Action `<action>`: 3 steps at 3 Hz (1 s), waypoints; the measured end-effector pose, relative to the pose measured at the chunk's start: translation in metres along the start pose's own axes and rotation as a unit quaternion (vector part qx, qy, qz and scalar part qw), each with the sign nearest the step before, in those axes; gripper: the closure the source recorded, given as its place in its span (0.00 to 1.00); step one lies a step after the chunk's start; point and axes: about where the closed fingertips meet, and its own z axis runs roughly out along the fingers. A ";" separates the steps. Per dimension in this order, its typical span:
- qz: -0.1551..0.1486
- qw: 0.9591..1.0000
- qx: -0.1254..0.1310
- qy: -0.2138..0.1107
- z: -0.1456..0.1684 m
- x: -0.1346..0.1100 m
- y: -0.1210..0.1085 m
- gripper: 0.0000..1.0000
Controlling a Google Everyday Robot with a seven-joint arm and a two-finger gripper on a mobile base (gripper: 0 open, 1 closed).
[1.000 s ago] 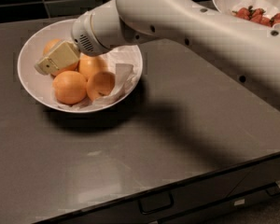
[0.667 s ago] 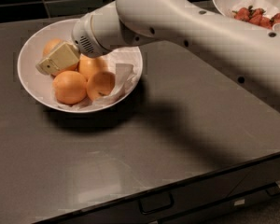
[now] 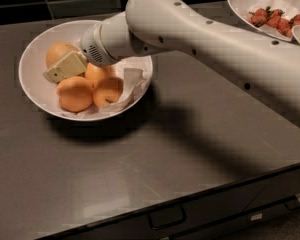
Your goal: Pick orange from white bowl
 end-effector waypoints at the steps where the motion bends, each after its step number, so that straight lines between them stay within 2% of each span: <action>1: 0.000 1.000 0.000 0.000 0.000 0.000 0.000 0.12; 3: 0.000 0.999 0.012 0.036 0.015 0.008 -0.006 0.12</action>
Offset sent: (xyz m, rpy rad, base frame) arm 0.0162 -0.0002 -0.0246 -0.0747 0.0318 -0.0386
